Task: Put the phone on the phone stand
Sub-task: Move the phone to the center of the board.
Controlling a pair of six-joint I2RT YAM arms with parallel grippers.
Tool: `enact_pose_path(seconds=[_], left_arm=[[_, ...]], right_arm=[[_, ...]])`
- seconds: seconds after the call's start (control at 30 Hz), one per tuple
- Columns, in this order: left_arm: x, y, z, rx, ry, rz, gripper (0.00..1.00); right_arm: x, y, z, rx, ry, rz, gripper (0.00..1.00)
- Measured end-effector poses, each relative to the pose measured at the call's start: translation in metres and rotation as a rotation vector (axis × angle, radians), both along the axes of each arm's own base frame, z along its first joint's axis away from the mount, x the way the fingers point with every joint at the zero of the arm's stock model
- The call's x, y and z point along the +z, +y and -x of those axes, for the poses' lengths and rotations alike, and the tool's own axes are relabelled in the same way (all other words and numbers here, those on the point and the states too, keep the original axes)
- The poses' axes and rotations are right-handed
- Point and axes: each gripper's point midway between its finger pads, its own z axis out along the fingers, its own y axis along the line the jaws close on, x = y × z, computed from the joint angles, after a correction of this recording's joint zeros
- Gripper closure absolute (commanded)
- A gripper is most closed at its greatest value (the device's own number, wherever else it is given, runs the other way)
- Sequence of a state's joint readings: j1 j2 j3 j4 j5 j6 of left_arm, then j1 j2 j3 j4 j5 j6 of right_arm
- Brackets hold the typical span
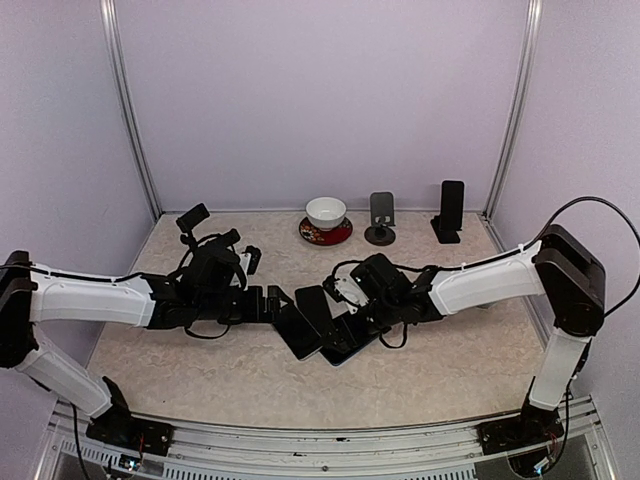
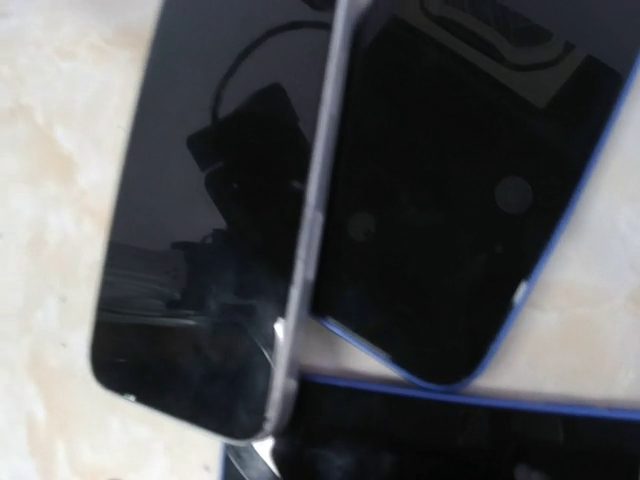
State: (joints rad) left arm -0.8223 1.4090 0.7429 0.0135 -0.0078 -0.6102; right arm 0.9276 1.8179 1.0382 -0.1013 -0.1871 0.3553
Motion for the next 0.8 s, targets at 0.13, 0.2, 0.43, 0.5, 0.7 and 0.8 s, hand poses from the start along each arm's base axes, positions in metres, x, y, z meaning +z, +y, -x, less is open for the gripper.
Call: enact_pose_path(seconds=[0.13,0.2,0.43,0.5,0.7,0.8], left_arm=[[-0.005,-0.007,0.002,-0.005,0.015,0.02,0.01],[-0.006,-0.012,0.005,-0.011,0.021,0.032,0.01],[-0.011,-0.029,0.017,-0.044,0.043,0.057,0.01],[-0.012,-0.031,0.021,-0.047,0.05,0.062,0.01],[-0.023,-0.032,0.034,-0.052,0.083,0.066,0.01],[-0.025,-0.034,0.039,-0.061,0.09,0.065,0.01]], right_arm=[[0.006,0.006,-0.001,0.011,-0.011,-0.031,0.17],[0.007,0.007,-0.001,0.014,-0.015,-0.034,0.16],[0.02,0.006,-0.023,-0.054,-0.077,-0.023,0.23],[0.025,0.005,-0.032,-0.077,-0.091,-0.027,0.26],[0.023,-0.007,-0.07,-0.169,-0.106,-0.007,0.31],[0.014,-0.011,-0.081,-0.189,-0.096,0.01,0.31]])
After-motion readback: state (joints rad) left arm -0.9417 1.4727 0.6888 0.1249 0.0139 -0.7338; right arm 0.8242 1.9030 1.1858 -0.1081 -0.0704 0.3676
